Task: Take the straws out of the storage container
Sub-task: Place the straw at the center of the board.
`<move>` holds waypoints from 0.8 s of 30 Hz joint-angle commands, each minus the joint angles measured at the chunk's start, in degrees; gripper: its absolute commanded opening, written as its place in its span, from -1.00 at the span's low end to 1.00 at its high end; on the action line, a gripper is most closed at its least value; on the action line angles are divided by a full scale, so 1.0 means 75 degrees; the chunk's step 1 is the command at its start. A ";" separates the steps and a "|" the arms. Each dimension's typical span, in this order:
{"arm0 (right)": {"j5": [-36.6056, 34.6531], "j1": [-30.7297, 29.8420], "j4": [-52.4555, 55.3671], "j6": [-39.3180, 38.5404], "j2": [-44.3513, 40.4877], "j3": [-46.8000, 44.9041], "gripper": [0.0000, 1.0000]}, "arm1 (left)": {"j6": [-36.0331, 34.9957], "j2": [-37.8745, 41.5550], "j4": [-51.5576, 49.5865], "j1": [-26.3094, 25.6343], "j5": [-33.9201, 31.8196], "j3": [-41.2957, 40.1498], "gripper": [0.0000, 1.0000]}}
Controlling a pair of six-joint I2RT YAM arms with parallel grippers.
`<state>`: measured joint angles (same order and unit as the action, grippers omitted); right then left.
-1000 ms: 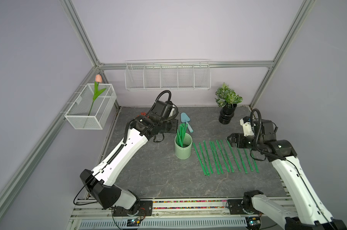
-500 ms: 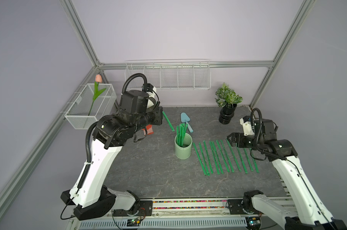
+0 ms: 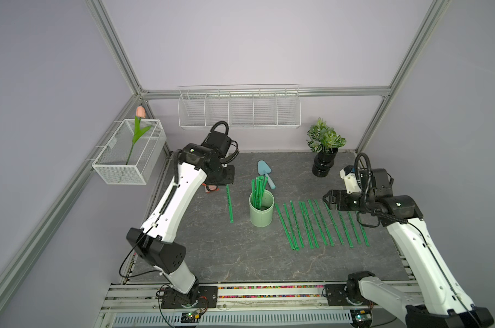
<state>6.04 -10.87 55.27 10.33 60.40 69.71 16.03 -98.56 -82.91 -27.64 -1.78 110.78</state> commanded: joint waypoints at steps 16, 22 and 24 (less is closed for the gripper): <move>0.0131 -0.0074 0.0224 -0.0149 -0.0039 -0.0069 0.78 | -0.0526 -0.2363 0.0120 0.0459 0.1500 -0.0750 -1.00; 0.0068 -0.0068 0.0258 -0.0155 -0.0015 -0.0062 0.78 | -0.0644 -0.2968 0.0072 0.0578 0.1527 -0.0220 -1.00; 0.0082 -0.0074 0.0259 -0.0137 0.0026 -0.0065 0.78 | -0.0684 -0.3131 0.0054 0.0577 0.1543 -0.0055 -1.00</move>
<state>6.07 -10.98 56.34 9.82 60.34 69.69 12.67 -121.19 -82.35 -23.75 9.02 107.57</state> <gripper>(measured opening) 0.891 0.042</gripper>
